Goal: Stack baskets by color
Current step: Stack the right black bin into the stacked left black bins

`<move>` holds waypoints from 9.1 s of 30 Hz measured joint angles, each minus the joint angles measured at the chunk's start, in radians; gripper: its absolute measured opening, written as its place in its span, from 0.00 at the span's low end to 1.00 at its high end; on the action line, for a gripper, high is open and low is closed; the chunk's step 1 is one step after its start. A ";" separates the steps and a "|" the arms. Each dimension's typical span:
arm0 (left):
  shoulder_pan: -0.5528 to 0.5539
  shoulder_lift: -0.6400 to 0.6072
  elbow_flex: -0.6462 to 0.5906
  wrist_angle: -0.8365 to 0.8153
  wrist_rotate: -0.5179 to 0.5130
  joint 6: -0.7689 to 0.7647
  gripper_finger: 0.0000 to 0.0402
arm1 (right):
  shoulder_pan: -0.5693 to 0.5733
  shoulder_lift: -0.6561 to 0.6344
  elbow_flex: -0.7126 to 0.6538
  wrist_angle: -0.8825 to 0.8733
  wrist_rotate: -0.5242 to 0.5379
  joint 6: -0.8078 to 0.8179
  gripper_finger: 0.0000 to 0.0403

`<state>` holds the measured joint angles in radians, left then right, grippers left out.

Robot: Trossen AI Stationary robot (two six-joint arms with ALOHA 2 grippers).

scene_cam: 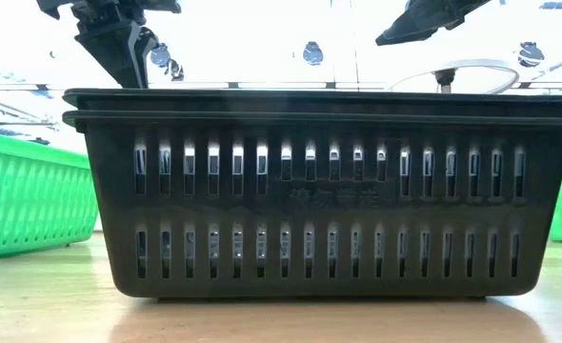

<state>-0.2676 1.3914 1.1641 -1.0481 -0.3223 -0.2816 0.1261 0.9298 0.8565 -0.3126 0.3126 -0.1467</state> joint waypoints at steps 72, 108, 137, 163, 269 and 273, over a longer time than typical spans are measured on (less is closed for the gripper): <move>-0.060 0.000 0.005 0.476 -0.123 0.087 0.24 | 0.878 0.570 0.000 0.053 -0.168 0.868 0.34; -0.063 0.000 0.005 0.475 -0.121 0.040 0.24 | 0.936 0.449 0.272 -0.307 0.058 0.779 0.00; -0.063 0.000 0.005 0.471 -0.122 0.010 0.24 | 0.868 0.538 0.358 0.091 0.660 0.221 0.00; -0.063 0.000 0.005 0.438 -0.134 -0.058 0.24 | 0.787 0.963 0.570 0.406 0.935 -0.140 0.00; -0.359 0.686 0.822 0.103 0.076 -0.246 0.03 | 0.742 1.051 0.588 0.235 0.845 0.081 0.02; -0.379 0.687 0.822 0.107 0.027 -0.219 0.04 | 0.753 1.032 0.588 0.259 0.842 0.076 0.11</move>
<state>-0.6469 2.0781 1.9862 -0.9411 -0.2951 -0.5002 0.8791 1.9619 1.4445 -0.0531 1.1548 -0.0706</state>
